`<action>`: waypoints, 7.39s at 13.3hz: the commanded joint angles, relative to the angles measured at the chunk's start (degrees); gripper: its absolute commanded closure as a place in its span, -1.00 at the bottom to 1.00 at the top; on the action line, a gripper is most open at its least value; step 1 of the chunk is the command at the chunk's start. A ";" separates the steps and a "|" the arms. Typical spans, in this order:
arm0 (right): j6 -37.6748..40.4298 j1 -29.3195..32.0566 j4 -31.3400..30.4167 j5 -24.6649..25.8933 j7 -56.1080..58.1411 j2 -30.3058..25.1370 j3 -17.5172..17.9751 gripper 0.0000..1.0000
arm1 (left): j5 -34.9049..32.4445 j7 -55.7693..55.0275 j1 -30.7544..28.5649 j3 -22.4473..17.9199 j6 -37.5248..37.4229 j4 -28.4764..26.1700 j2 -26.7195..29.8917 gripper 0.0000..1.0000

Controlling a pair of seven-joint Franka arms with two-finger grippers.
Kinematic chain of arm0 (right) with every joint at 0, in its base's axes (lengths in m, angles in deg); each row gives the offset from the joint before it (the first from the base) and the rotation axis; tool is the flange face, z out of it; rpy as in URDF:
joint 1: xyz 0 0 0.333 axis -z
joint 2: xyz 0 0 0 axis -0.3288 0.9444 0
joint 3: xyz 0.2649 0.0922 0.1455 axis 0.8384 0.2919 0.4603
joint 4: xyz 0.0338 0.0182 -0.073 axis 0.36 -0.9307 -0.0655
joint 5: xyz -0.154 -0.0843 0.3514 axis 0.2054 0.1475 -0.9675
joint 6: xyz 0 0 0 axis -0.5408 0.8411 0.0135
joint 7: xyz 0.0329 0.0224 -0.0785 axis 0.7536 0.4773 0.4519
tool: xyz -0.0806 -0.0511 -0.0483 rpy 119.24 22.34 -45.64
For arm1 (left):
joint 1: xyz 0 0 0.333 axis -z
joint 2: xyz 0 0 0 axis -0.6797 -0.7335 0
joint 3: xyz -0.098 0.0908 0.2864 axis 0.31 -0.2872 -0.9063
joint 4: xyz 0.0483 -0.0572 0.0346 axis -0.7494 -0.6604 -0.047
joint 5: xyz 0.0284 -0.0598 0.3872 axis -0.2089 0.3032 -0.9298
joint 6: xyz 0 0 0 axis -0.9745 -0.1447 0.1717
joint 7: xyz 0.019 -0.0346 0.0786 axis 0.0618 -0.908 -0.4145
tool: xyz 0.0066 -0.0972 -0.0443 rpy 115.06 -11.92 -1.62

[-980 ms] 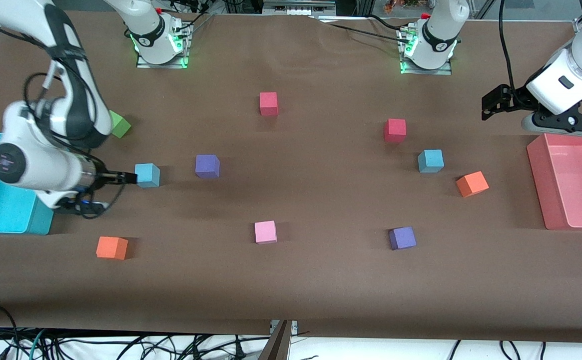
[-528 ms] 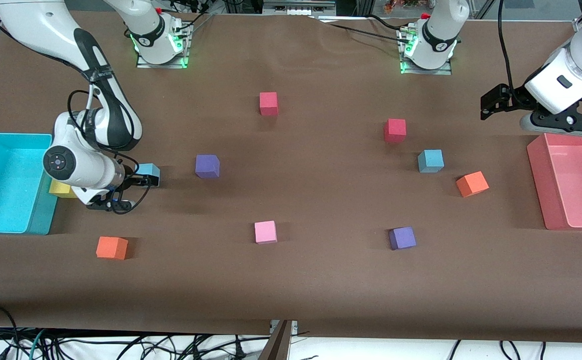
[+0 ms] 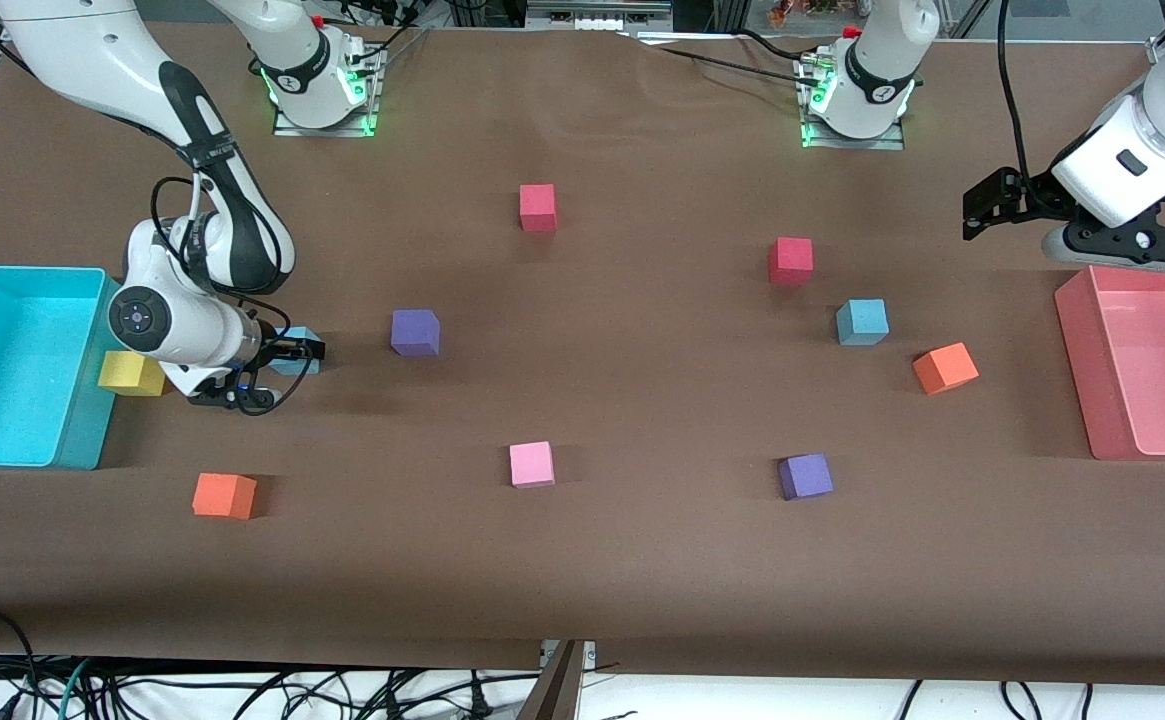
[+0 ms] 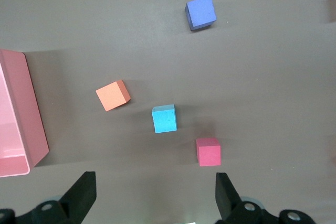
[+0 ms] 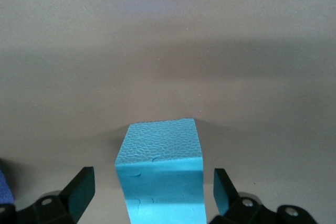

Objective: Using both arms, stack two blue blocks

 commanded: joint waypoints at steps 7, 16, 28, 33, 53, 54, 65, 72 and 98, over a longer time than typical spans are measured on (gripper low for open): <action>-0.17 0.16 0.12 -0.12 -0.25 -0.64 0.02 1.00 | -1.22 -0.14 -0.24 0.45 -1.12 1.31 -0.20 -1.00; 28.03 -13.35 29.63 -0.82 -10.43 5.59 0.37 1.00 | -1.31 -0.14 -0.06 0.28 -1.12 1.31 -0.11 -1.00; 26.39 -34.54 54.27 -6.36 -26.25 27.74 0.54 1.00 | -1.39 -0.23 0.02 0.37 -1.12 1.31 -0.12 -1.00; 20.41 -36.92 54.27 -7.85 -30.13 30.12 3.36 1.00 | -0.95 -0.23 -0.24 0.02 -0.77 1.40 -0.73 -1.00; 16.09 -38.68 53.83 -7.59 -34.44 31.79 3.27 -0.99 | -0.87 -0.23 -0.50 0.63 -1.21 2.28 -0.47 -1.00; 16.44 -38.68 53.92 -7.59 -34.26 31.44 3.18 -0.99 | -0.87 -0.23 -0.50 0.63 -1.21 2.28 -0.47 -1.00; 27.52 -33.42 49.46 -7.85 -8.65 21.96 2.74 -0.99 | -0.87 -0.14 -0.50 0.72 -1.21 2.37 -0.47 -1.00; 4.30 -26.56 19.80 -18.01 19.58 5.98 3.18 -0.99 | -0.78 -0.14 -0.77 0.28 -1.12 1.75 -0.29 -1.00; -11.15 -13.11 0.57 -61.87 110.45 1.28 15.05 -1.00 | -0.61 -0.32 -2.52 0.10 54.24 -42.10 -11.63 -0.97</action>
